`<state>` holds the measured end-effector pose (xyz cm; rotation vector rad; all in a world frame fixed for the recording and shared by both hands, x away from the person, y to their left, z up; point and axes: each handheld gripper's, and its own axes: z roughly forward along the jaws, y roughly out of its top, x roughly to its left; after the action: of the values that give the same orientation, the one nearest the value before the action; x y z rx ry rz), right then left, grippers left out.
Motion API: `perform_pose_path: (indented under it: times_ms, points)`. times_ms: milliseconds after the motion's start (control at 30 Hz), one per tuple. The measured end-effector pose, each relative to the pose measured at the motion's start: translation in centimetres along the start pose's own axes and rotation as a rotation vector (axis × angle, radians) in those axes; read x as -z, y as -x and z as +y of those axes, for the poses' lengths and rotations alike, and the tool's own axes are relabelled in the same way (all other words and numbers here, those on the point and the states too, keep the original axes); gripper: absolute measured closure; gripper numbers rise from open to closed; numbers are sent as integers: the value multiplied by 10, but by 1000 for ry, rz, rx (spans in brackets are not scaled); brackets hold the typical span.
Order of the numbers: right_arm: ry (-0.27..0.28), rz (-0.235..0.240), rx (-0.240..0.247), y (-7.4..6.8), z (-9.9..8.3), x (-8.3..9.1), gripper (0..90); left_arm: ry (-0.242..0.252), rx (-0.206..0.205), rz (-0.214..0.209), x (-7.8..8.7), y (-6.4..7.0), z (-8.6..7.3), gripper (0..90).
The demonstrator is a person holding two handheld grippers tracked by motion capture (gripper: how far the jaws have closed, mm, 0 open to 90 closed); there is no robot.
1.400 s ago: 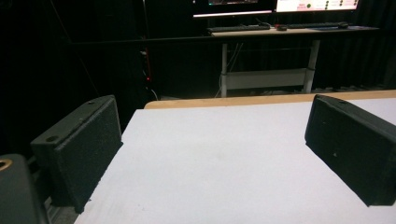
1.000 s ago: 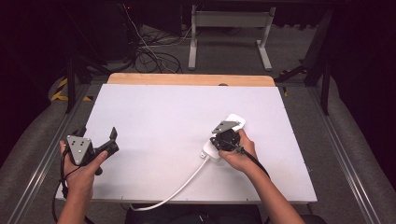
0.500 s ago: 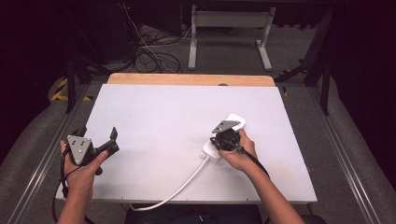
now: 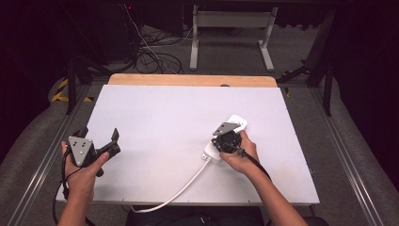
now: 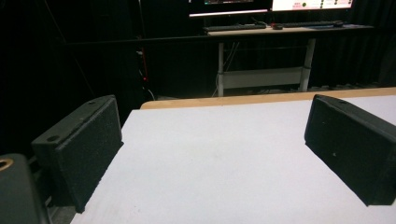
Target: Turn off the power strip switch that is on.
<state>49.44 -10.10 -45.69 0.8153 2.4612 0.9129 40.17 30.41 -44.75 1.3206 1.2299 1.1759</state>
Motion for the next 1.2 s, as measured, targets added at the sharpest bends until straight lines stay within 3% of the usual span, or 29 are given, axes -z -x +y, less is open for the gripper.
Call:
perform_pose_path:
  times_ms: [200,700,933,1067,1200]
  points:
    - [3,16,-27,2,-1,0,900,-1,-1,-3,-1,0,0,46]
    - [10,-5,-29,4,0,2,900,-2,0,-2,-1,0,0,47]
    - [15,9,-45,7,0,2,900,0,0,-2,-1,-1,0,47]
    - [52,13,-58,12,-2,5,900,1,1,-1,-2,-1,0,47]
    - [150,42,-91,18,-2,16,900,1,2,-3,-2,-1,0,47]
